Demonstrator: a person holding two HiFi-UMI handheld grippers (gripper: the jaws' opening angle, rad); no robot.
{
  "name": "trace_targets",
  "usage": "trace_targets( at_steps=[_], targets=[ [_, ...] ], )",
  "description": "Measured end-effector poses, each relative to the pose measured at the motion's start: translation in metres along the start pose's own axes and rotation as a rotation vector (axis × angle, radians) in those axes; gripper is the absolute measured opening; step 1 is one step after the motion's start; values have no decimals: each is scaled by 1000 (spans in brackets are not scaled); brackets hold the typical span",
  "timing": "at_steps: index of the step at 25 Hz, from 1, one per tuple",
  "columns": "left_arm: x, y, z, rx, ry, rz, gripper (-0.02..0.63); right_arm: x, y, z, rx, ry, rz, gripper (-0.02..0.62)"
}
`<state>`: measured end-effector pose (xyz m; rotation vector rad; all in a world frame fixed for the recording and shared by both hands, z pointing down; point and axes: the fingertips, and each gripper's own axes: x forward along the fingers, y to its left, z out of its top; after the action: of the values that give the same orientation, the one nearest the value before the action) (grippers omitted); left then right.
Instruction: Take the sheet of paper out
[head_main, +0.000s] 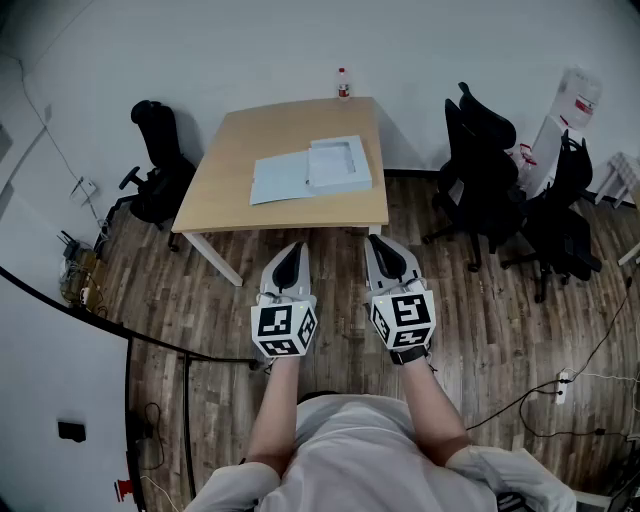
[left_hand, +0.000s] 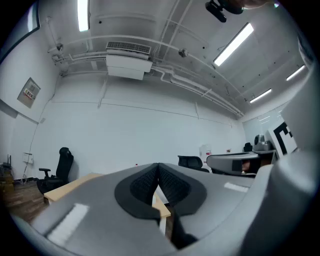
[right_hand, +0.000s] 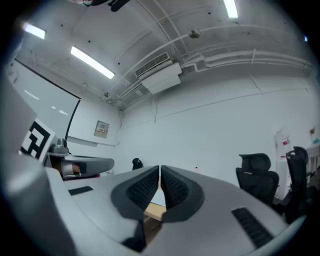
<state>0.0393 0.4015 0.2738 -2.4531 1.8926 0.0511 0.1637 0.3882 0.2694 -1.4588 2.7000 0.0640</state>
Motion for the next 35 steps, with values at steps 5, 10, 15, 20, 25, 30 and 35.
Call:
trace_targets(
  at_steps=[5, 10, 15, 20, 25, 30, 35],
  targets=[
    [16, -7, -22, -58, 27, 50, 9, 4, -45, -28, 4, 91, -78, 18],
    [35, -3, -28, -106, 64, 67, 9, 12, -58, -33, 21, 121, -63, 18],
    [56, 0, -46, -111, 94, 42, 9, 29, -59, -39, 29, 86, -33, 20],
    [97, 25, -61, -144, 96, 38, 9, 66, -66, -47, -4, 84, -28, 18],
    [149, 63, -61, -163, 67, 15, 9, 127, -70, -57, -13, 102, -29, 18],
    [205, 104, -64, -179, 66, -7, 9, 199, -77, -61, -12, 118, -36, 20],
    [250, 146, -65, -166, 69, -19, 9, 262, -82, -68, 7, 135, -54, 20]
  ],
)
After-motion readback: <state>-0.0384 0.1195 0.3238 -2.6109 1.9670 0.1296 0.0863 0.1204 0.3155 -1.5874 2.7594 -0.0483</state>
